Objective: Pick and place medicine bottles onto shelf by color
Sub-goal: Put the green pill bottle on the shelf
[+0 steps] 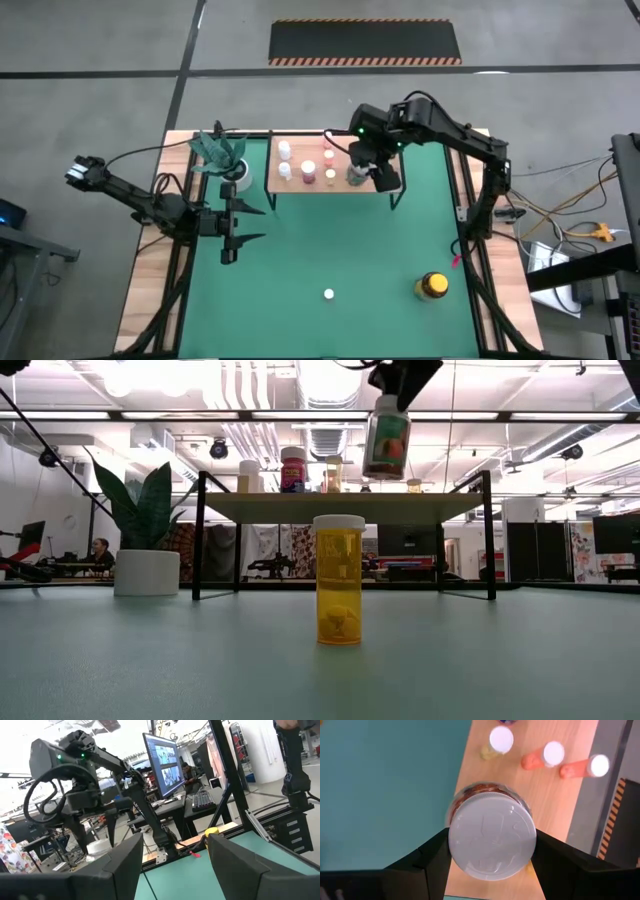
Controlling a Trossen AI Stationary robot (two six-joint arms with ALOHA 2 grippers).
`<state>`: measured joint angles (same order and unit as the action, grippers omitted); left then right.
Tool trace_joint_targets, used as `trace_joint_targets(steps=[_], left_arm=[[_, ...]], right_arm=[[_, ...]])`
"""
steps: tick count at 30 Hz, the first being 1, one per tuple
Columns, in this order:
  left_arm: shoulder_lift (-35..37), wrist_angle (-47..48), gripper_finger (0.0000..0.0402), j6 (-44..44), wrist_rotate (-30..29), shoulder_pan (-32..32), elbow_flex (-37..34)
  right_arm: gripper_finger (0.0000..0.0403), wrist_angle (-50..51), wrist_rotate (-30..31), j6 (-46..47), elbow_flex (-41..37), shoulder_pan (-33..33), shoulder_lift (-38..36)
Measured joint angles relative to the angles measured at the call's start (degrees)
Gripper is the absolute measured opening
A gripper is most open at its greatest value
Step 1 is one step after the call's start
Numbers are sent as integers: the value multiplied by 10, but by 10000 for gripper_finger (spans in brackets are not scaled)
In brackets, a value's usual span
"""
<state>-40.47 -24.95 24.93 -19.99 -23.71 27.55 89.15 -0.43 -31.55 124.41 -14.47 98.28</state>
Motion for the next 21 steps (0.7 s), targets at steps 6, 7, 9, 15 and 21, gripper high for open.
trace_joint_targets(steps=[6,7,9,15,21], left_arm=[[0,0,206,0,0,0,0],[0,0,206,0,0,0,0],[0,0,206,0,0,0,0],[0,0,206,0,0,0,0],[0,0,206,0,0,0,0]], right_arm=[[224,-14,5,-3,-29,-14,1],[224,-16,5,-7,-32,-15,1],[226,-21,6,-11,-37,-15,1],[229,-52,6,-16,-44,-15,1],[245,-58,21,-28,-56,-15,1]])
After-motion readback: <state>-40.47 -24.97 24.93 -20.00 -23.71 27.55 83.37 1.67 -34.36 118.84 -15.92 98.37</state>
